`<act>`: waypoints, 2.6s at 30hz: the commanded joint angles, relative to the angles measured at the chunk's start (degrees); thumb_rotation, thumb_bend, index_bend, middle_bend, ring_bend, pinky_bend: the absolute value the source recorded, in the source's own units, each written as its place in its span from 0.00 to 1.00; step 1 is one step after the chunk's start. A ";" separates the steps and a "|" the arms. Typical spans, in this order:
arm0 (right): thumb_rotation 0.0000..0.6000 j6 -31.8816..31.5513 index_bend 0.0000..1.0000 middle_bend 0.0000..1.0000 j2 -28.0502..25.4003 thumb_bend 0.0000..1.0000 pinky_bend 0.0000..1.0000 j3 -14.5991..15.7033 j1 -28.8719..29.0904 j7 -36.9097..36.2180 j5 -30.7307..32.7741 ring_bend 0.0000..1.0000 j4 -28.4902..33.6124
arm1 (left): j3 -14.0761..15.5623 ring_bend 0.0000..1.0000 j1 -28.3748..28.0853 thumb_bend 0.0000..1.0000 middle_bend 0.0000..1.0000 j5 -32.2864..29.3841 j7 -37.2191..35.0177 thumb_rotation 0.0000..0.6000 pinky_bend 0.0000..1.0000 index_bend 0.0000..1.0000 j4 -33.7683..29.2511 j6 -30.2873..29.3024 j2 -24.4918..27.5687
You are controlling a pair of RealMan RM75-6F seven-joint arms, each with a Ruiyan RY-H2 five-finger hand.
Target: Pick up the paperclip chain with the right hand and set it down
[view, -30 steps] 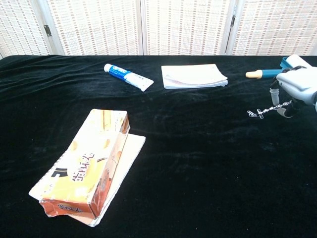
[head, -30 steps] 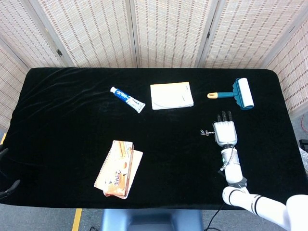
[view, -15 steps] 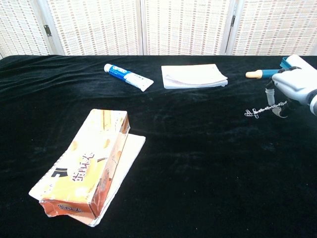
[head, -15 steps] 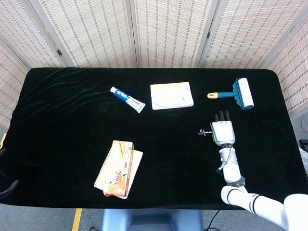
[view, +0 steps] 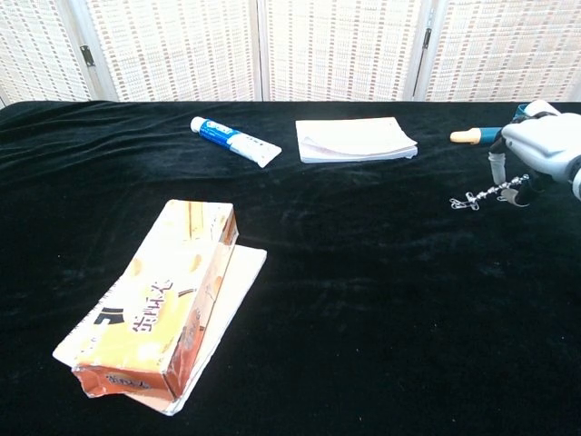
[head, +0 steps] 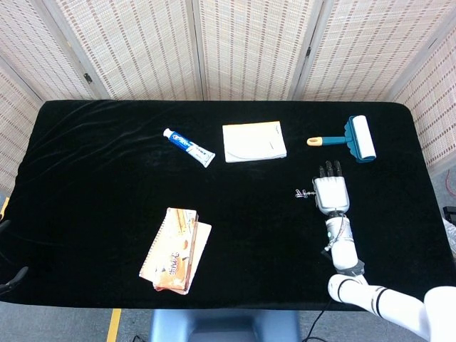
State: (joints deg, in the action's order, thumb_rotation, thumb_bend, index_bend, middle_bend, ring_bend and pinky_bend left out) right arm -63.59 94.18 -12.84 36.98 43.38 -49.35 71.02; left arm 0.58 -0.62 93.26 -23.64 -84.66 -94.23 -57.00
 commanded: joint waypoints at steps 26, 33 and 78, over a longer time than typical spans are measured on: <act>1.00 2.32 0.93 0.21 2.92 0.45 0.00 0.02 1.86 0.91 1.75 0.06 -4.21 | -0.04 0.01 0.29 0.32 0.00 0.00 -0.41 1.00 0.00 0.00 0.14 -0.35 0.08; 1.00 1.83 0.93 0.21 2.62 0.45 0.00 -0.15 1.82 0.00 1.02 0.06 -3.45 | -0.09 0.01 0.29 0.32 0.00 -0.10 -0.52 1.00 0.00 0.00 0.13 -0.29 0.16; 1.00 -15.02 0.93 0.21 -11.67 0.45 0.00 16.72 -17.75 -25.39 -30.37 0.06 13.74 | -0.48 0.01 0.12 0.32 0.00 -1.19 5.93 1.00 0.00 0.00 -1.66 0.98 -1.39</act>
State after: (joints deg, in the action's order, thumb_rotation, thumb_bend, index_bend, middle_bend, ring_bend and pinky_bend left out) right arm -78.41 82.27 3.28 20.08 19.17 -78.75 85.90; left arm 0.10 -0.50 92.09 -17.71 -86.32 -93.25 -58.40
